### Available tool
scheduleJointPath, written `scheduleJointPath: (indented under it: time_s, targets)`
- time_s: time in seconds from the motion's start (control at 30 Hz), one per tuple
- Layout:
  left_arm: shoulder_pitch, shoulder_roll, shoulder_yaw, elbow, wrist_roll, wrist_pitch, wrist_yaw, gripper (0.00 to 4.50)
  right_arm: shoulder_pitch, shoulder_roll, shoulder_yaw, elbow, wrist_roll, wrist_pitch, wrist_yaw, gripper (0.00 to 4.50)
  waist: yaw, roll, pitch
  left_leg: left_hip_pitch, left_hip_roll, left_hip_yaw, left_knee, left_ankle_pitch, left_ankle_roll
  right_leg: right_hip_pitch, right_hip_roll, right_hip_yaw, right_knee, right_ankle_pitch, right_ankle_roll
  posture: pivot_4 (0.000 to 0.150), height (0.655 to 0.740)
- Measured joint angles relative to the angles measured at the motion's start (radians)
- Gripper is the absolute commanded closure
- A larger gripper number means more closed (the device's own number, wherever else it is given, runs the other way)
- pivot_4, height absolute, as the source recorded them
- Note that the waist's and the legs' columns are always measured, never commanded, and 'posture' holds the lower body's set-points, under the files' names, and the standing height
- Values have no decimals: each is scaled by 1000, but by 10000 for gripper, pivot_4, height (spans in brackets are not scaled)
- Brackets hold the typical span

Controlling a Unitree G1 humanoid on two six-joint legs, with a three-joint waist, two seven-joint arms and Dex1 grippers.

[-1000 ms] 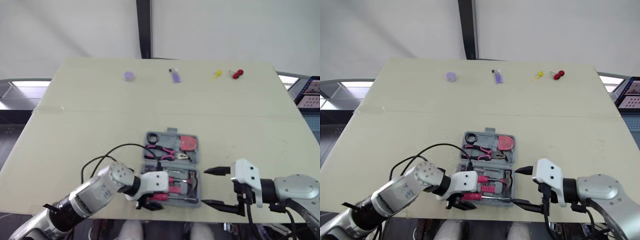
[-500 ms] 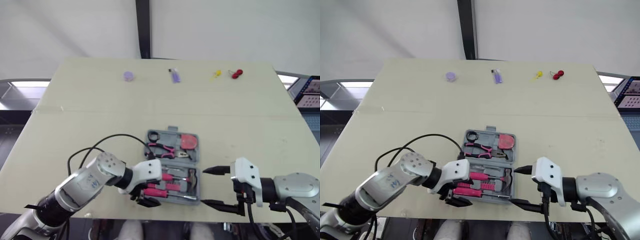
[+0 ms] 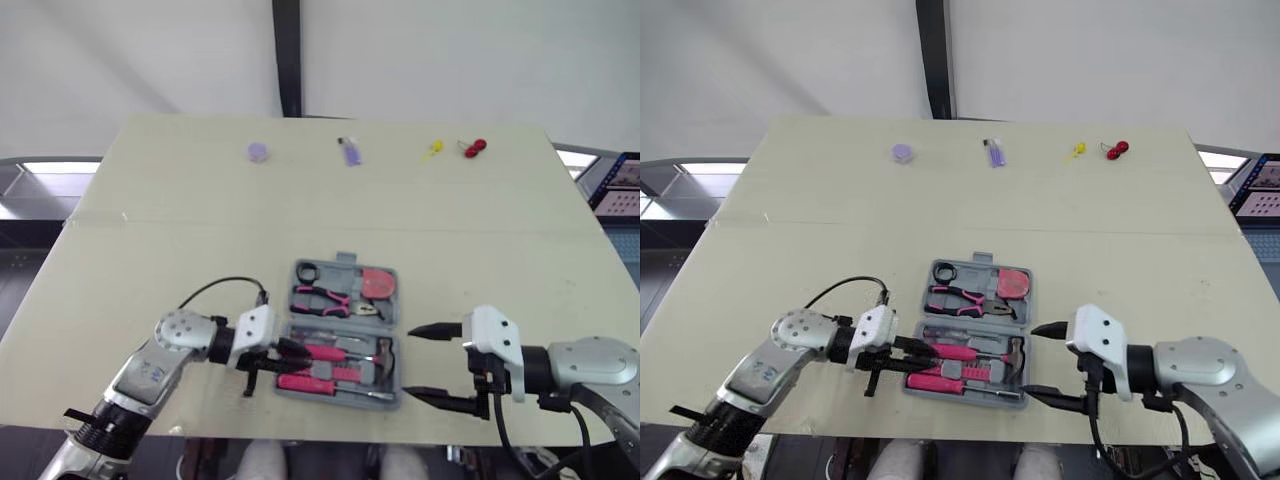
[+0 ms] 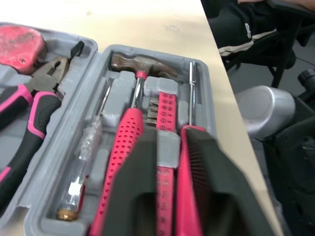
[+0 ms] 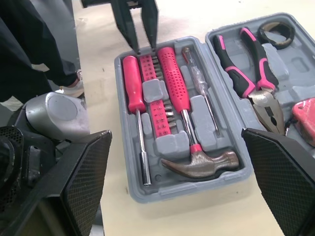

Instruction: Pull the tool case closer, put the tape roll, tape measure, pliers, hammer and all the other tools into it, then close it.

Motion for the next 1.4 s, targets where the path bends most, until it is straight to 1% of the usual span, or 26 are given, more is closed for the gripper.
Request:
scheduleJointPath:
  time_s: [0.17,0.37,0.67,1.03,1.23,1.3,1.4]
  targets:
    - [28,-21,-34,64,33,-76,-1,44360,2,3,2,1,-3,0,-1,0,-2,0,0,0,0,0,0,0,0,0,0,0,1,0,0,1500,7400]
    - [57,-15,-49,85,61,-114,-3,44360,3,4,2,4,-6,0,-1,0,-1,0,0,0,0,0,0,0,0,0,0,0,1,0,0,1500,7400]
    - [48,-21,-64,101,97,-156,6,44360,-6,4,2,6,-9,1,-1,0,-1,0,0,1,0,0,0,0,0,1,0,0,1,0,0,1500,7400]
    - [16,-6,-127,108,159,-197,26,44360,0,4,2,5,-9,6,-2,0,-2,2,-7,4,0,0,-1,0,0,3,0,0,0,0,0,1500,7400]
    - [16,-8,-133,108,163,-197,40,44360,1,4,2,5,-9,6,-4,0,-1,3,-10,4,0,0,-2,0,0,4,0,0,0,0,0,1500,7400]
    - [19,-11,-123,103,148,-169,40,44360,1,9,2,6,-7,6,-11,0,-2,3,-10,4,0,0,-2,0,0,4,0,0,0,0,0,1500,7400]
    - [56,-9,-72,64,64,-39,39,36286,-2,40,-11,27,14,8,-23,0,-6,2,-10,4,0,0,-2,0,0,3,0,0,0,0,0,1500,7400]
